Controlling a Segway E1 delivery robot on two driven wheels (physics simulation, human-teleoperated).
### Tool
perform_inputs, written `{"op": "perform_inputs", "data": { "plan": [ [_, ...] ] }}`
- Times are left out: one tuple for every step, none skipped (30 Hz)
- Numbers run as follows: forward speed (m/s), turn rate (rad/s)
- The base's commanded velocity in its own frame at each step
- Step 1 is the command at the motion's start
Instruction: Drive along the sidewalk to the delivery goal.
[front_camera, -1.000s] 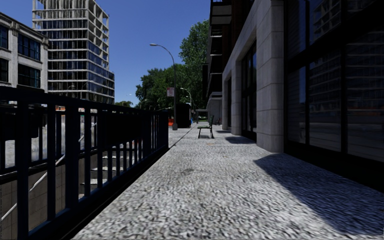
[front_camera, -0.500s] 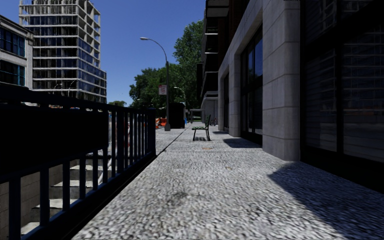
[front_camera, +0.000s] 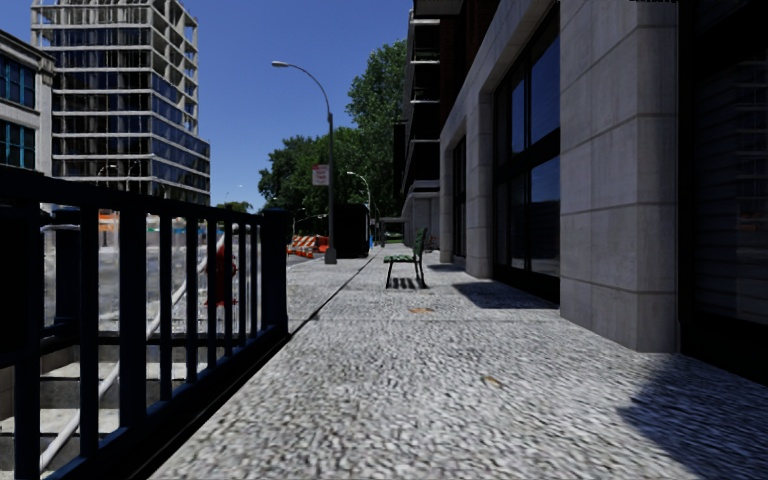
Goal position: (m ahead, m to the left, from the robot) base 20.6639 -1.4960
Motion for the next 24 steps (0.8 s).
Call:
{"op": "perform_inputs", "data": {
  "plan": [
    [2.0,0.0],
    [2.0,0.0],
    [2.0,0.0],
    [2.0,0.0],
    [2.0,0.0],
    [2.0,0.0],
    [2.0,0.0],
    [2.0,0.0],
    [2.0,0.0],
    [2.0,0.0],
    [2.0,0.0],
    [2.0,0.0],
    [2.0,0.0],
    [2.0,0.0],
    [2.0,0.0],
    [2.0,0.0],
    [2.0,0.0],
    [2.0,0.0],
    [2.0,0.0],
    [2.0,0.0],
    [2.0,0.0],
    [2.0,0.0],
    [2.0,0.0],
    [2.0,0.0]
  ]
}}
